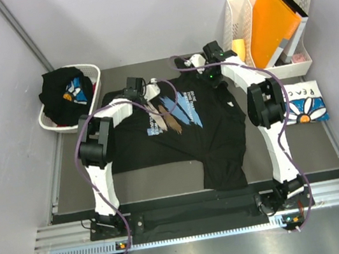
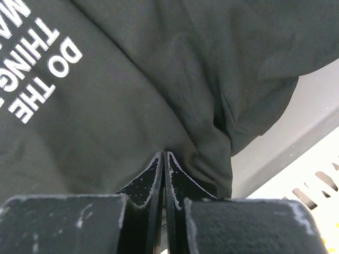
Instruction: Fold and stack the t-shirts
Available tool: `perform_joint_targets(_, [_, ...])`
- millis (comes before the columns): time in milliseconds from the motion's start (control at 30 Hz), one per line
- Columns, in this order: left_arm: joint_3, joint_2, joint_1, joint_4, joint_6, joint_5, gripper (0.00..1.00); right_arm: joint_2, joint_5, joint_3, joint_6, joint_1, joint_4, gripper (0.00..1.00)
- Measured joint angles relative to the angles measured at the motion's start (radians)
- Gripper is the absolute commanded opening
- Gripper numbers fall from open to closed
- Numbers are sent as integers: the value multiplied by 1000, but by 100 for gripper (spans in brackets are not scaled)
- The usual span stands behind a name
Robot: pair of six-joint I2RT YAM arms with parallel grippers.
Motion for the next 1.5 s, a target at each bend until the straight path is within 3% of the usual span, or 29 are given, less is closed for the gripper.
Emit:
perform_joint_targets(300, [69,40,0,27,-17,-27,0,6,38,-2,13,0,0,0])
perform_joint_targets(1000, [22,40,-18,43,-29,-82,0,6,401,-74,-52,-33,135,0])
perform_joint_targets(1200, [-21,40,-24,77,-30,-106,0,1,372,-74,-57,-33,142,0])
perform_joint_targets(1500, [-27,33,-24,137,-93,-103,0,-67,208,-81,40,-33,206,0])
